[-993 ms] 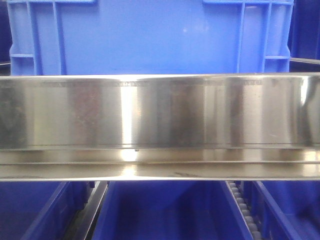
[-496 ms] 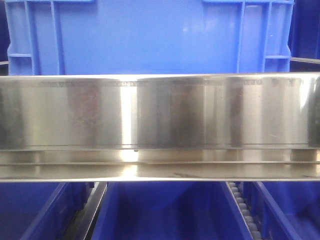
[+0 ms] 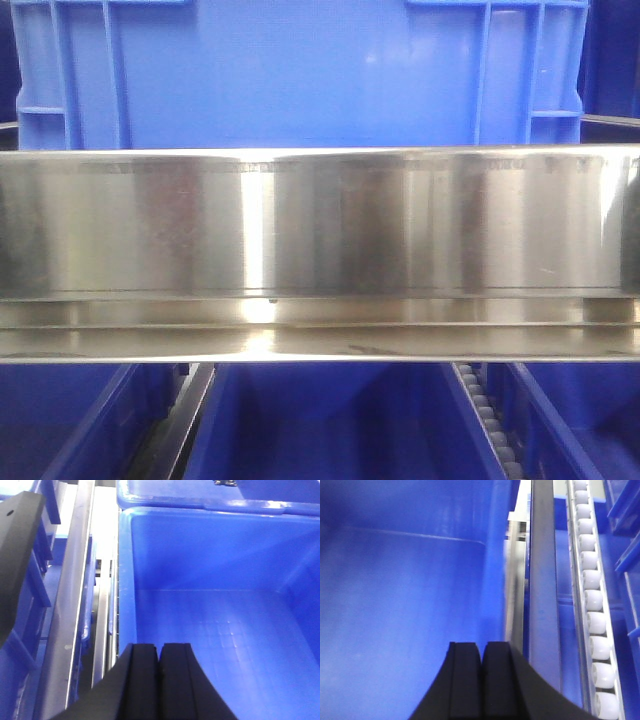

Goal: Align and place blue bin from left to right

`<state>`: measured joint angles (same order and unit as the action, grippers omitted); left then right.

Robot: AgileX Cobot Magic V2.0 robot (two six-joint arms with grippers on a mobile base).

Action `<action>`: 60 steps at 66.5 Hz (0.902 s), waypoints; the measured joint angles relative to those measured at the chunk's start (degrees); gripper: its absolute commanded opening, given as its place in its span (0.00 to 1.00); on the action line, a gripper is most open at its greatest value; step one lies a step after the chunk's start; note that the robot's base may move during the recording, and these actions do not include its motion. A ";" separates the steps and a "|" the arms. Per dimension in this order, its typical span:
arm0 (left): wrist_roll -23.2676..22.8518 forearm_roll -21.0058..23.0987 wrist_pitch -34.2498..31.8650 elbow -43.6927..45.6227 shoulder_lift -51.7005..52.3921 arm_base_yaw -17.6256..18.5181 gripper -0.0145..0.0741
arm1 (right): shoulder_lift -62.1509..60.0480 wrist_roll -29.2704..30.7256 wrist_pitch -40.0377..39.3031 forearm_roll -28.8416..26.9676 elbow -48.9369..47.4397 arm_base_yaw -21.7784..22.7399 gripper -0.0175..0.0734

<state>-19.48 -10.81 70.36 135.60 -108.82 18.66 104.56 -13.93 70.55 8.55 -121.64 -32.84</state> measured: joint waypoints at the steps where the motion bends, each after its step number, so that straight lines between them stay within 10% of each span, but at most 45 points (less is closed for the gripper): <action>1: 0.00 0.00 0.00 0.00 0.00 0.10 0.04 | 0.00 -0.05 0.00 0.12 0.00 -0.10 0.04; 31: 0.00 0.62 0.00 0.00 0.00 1.95 0.04 | 0.00 -0.61 0.00 0.48 0.00 -0.30 0.05; 46: 0.00 0.90 0.00 -0.73 0.00 1.95 0.04 | 0.00 -0.72 0.00 -1.54 0.00 0.84 0.46; 60: 0.00 2.09 0.00 -2.60 0.00 1.95 0.04 | 0.38 -0.72 0.00 -1.95 -0.10 1.89 0.43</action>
<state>-19.48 -8.72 70.36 133.00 -108.82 20.61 104.95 -14.65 70.55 6.60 -121.74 -30.95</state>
